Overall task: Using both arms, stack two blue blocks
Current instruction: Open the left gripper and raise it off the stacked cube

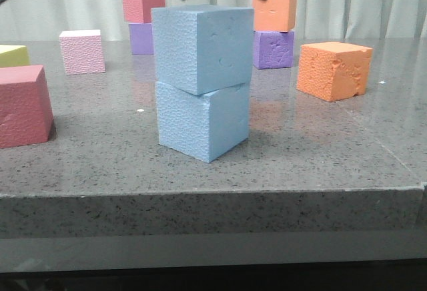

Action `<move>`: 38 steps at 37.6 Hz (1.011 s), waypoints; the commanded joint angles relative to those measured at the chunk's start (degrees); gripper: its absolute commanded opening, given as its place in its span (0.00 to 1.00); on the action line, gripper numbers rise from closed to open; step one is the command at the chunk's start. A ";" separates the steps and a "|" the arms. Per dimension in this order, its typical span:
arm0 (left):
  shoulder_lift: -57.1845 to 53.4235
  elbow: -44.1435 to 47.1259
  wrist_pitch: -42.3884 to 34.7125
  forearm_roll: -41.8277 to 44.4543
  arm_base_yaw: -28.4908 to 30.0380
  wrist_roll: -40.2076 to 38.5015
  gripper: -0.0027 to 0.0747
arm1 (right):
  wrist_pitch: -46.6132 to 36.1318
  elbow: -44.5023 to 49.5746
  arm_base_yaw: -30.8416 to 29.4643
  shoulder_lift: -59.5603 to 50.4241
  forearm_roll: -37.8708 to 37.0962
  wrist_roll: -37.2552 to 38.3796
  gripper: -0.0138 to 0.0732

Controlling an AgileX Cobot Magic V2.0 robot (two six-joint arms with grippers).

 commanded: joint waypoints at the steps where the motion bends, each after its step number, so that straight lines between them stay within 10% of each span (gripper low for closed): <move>1: -3.34 -3.84 0.65 1.43 -0.62 0.00 0.86 | -4.04 -1.59 -0.29 0.49 0.65 -0.01 0.08; 6: -3.48 -5.32 2.68 4.45 -0.62 0.00 0.78 | -4.04 -1.59 -0.29 0.49 0.65 -0.01 0.08; 22: -4.76 -6.23 4.70 3.98 -0.62 0.00 0.01 | -4.04 -1.59 -0.29 0.49 0.65 -0.01 0.08; 38: -18.21 6.53 -6.74 1.55 -0.50 0.10 0.01 | -4.04 -1.59 -0.29 0.49 0.65 -0.01 0.08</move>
